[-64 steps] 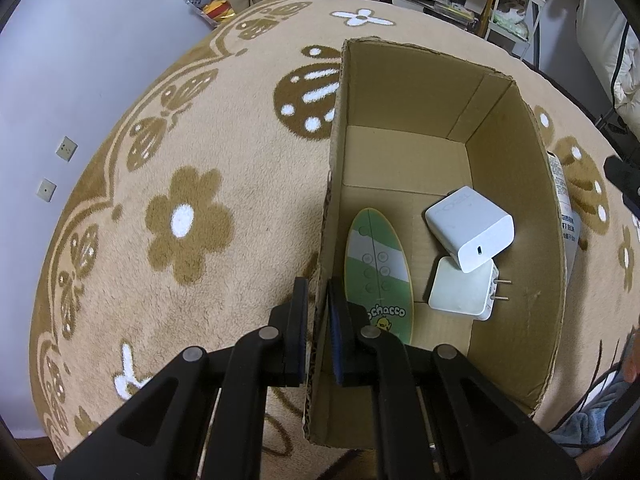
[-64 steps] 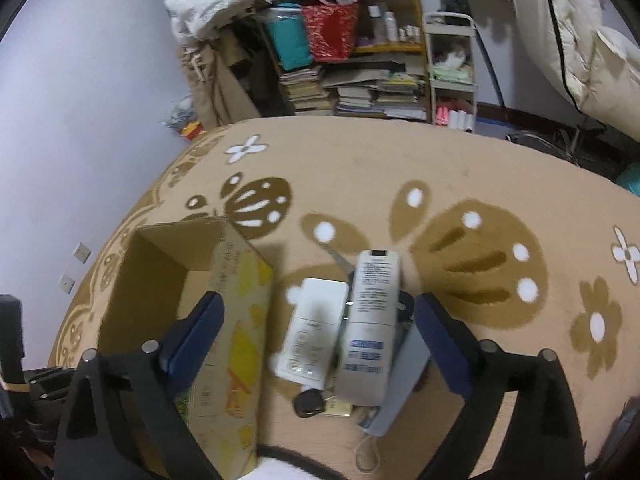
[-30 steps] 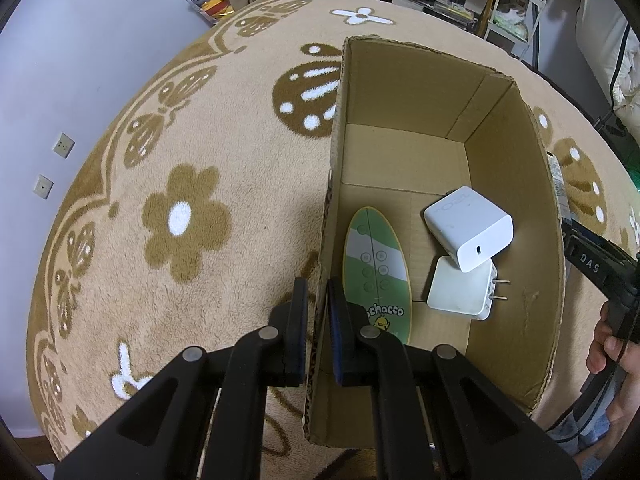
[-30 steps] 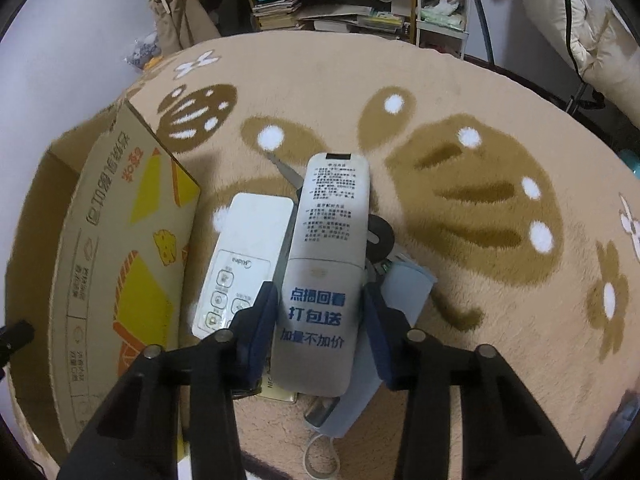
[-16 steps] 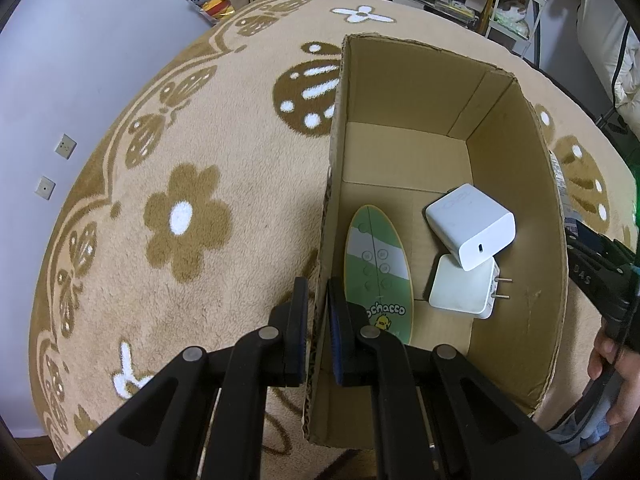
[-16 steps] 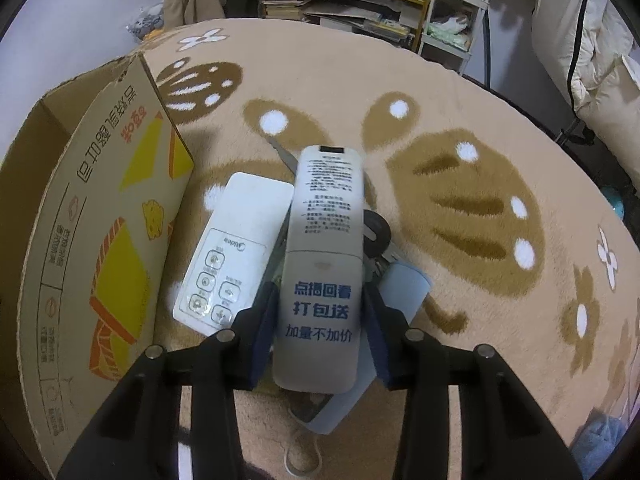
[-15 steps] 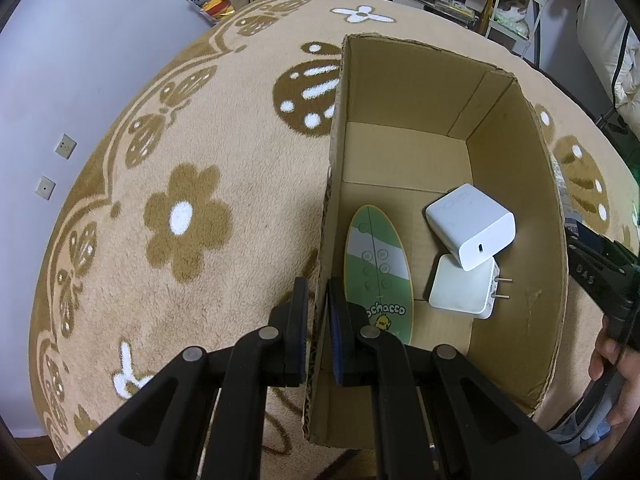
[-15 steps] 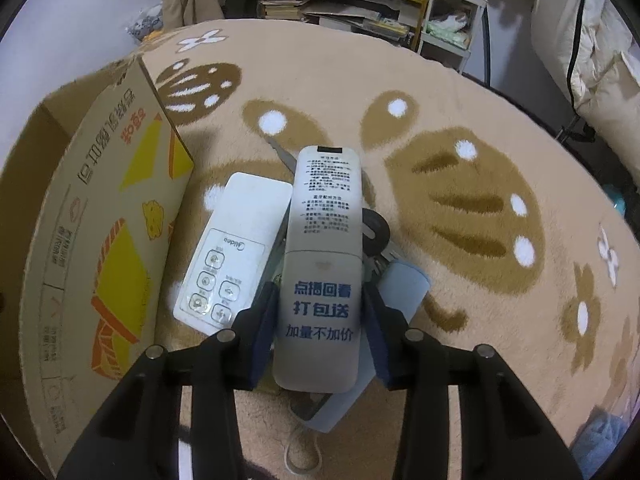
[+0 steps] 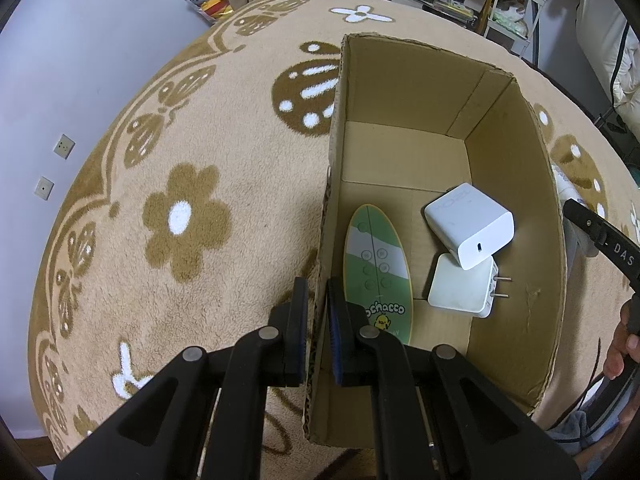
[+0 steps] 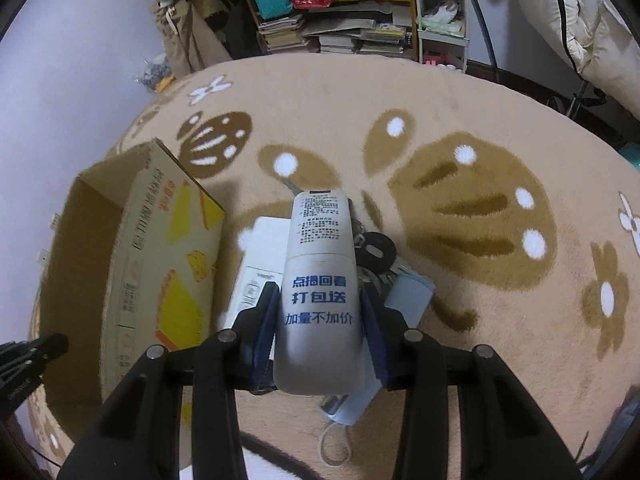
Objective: Organize rigid objects
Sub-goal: 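Lift the white remote and carry it toward the box with the right gripper, then lower the white remote upright into the box and open the right gripper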
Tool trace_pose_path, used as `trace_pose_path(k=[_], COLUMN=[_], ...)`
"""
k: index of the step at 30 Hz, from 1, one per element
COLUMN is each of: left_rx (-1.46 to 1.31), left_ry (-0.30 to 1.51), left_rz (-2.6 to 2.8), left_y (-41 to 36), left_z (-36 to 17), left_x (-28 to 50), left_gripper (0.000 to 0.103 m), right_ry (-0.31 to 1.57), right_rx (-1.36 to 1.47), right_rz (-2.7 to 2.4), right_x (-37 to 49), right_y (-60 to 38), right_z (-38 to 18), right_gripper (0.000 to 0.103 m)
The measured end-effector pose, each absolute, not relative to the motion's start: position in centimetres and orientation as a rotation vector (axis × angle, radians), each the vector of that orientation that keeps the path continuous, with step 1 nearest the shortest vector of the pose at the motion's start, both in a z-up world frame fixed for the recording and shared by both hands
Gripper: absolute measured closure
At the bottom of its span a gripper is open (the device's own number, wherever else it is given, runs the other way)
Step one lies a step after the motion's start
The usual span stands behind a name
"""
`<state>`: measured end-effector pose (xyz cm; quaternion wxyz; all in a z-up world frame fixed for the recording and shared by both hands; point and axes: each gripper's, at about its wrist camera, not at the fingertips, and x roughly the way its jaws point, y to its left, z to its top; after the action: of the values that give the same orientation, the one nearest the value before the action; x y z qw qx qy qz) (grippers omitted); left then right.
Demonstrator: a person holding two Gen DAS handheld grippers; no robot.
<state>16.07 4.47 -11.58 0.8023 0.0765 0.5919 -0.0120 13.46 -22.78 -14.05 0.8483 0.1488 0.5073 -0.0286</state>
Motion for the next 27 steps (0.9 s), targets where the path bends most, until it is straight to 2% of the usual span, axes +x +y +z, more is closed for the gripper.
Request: trace_pose_path(k=[14,27], left_rx=[0.154,0.155], left_ry=[1.268,1.268], left_rz=[-0.023,-0.020], left_y=[4.4,4.4], left_z=[-11.6,-11.5], left_x=[16.1,16.1], left_gripper=[0.094,0.095], right_ry=[1.010,0.910], right_rx=[0.456,0.338], right_rz=[0.002,0.112], right_x=[13.3,13.2], right_y=[-23.6,-18.2], right_z=[-12.5,-8.3], right_gripper=[0.059,0.059])
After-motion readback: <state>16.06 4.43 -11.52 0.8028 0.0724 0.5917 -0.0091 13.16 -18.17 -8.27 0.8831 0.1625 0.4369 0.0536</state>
